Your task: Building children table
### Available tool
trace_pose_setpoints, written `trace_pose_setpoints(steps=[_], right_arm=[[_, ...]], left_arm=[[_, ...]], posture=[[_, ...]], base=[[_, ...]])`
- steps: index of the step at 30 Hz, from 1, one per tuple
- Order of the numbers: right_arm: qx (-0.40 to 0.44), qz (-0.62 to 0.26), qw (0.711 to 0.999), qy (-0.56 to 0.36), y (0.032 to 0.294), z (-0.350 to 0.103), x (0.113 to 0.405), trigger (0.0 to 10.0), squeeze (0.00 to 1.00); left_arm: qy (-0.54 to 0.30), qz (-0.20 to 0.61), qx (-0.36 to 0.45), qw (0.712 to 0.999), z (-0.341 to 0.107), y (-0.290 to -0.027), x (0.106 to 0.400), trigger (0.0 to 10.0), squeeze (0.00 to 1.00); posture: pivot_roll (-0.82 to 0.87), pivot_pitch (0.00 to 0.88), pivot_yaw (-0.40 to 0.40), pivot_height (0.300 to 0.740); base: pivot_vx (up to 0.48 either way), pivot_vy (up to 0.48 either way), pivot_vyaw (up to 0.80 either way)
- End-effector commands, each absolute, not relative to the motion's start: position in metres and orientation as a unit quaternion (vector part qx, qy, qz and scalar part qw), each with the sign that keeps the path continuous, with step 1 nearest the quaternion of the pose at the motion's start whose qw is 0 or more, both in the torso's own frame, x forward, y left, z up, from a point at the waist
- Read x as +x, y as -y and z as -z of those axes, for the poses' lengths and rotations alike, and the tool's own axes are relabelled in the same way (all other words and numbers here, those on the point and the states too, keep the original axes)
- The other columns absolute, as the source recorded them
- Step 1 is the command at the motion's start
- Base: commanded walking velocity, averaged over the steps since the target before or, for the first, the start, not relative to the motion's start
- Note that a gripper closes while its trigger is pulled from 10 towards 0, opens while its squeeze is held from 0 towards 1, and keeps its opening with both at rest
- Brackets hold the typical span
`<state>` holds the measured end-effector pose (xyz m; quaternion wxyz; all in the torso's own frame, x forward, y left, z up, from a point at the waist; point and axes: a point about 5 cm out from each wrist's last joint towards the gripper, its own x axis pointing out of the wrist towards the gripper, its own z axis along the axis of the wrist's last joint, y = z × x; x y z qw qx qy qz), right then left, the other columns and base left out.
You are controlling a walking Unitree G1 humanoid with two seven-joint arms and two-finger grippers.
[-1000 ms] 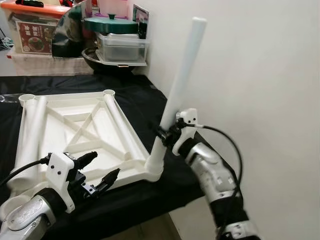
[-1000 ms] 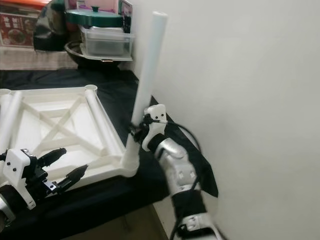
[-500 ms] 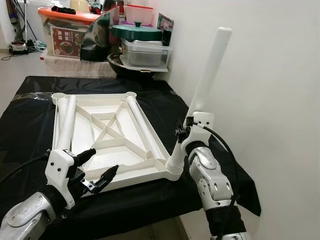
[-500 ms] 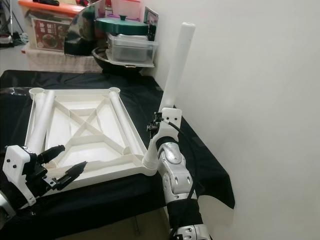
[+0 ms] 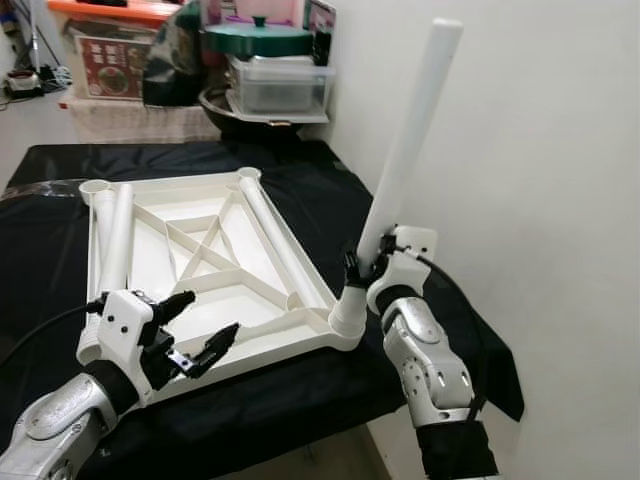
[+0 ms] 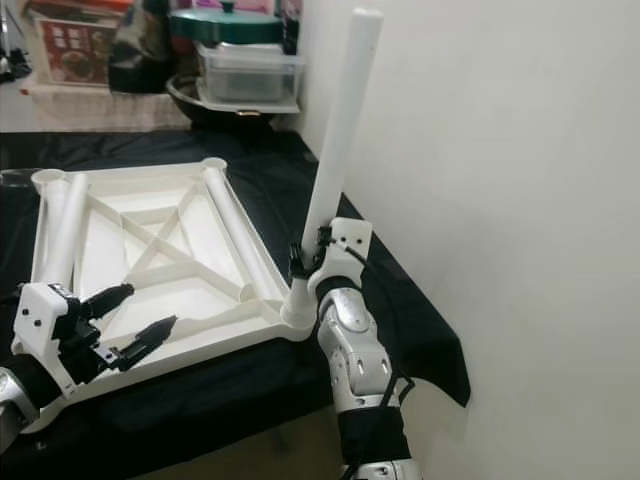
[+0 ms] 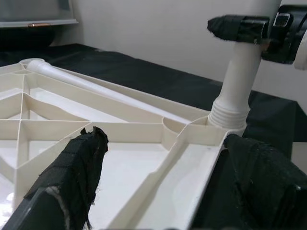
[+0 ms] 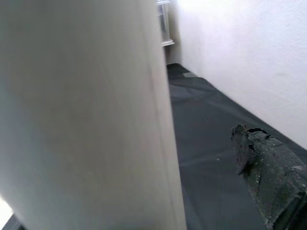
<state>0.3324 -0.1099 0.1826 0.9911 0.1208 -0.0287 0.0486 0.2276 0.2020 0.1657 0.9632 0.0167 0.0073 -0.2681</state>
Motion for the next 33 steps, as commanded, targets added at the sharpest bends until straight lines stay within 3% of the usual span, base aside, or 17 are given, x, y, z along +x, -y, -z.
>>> trace_pose_setpoints(steps=[1, 5, 6, 7, 13, 19, 26, 33], right_arm=[[0.131, -0.049, 0.988, 0.061, 0.119, -0.2, 0.334, 10.0, 1.0], [0.131, -0.065, 0.987, 0.064, 0.124, -0.206, 0.335, 10.0, 1.0], [0.124, -0.084, 0.986, 0.066, 0.127, -0.21, 0.336, 10.0, 0.09], [0.117, -0.101, 0.986, 0.066, 0.13, -0.212, 0.338, 10.0, 0.0], [0.084, -0.197, 0.975, 0.062, 0.136, -0.222, 0.34, 10.0, 0.0], [0.048, -0.338, 0.939, 0.034, 0.158, -0.22, 0.35, 10.0, 0.0], [0.004, -0.368, 0.93, 0.008, 0.18, -0.216, 0.369, 10.0, 0.0], [-0.001, -0.384, 0.923, 0.004, 0.179, -0.221, 0.382, 9.1, 0.0]], left_arm=[[-0.013, 0.274, 0.024, 0.961, -0.163, -0.201, 0.228, 10.0, 0.0], [-0.013, 0.275, 0.025, 0.961, -0.163, -0.202, 0.228, 10.0, 0.0], [-0.013, 0.277, 0.026, 0.96, -0.163, -0.201, 0.229, 10.0, 0.0], [-0.013, 0.279, 0.026, 0.96, -0.163, -0.201, 0.229, 10.0, 0.0], [-0.011, 0.284, 0.026, 0.958, -0.163, -0.198, 0.231, 10.0, 0.0], [-0.009, 0.291, 0.025, 0.956, -0.161, -0.194, 0.234, 10.0, 0.0], [-0.005, 0.294, 0.022, 0.955, -0.161, -0.191, 0.236, 10.0, 0.0], [-0.004, 0.294, 0.022, 0.956, -0.16, -0.19, 0.235, 10.0, 0.0]], posture=[[0.12, 0.0, -0.107, 0.74], [0.11, 0.0, -0.104, 0.74], [0.11, 0.0, -0.103, 0.74], [0.11, 0.0, -0.103, 0.74], [0.1, 0.0, -0.103, 0.74], [0.09, 0.0, -0.105, 0.74], [0.11, 0.0, -0.125, 0.74], [0.12, 0.0, -0.138, 0.74]], base=[[0.0, 0.0, 0.0], [0.0, 0.0, 0.0], [0.0, 0.0, 0.0], [0.0, 0.0, 0.0], [0.0, 0.0, 0.0], [0.0, 0.0, 0.0], [0.0, 0.0, 0.0], [0.0, 0.0, 0.0]])
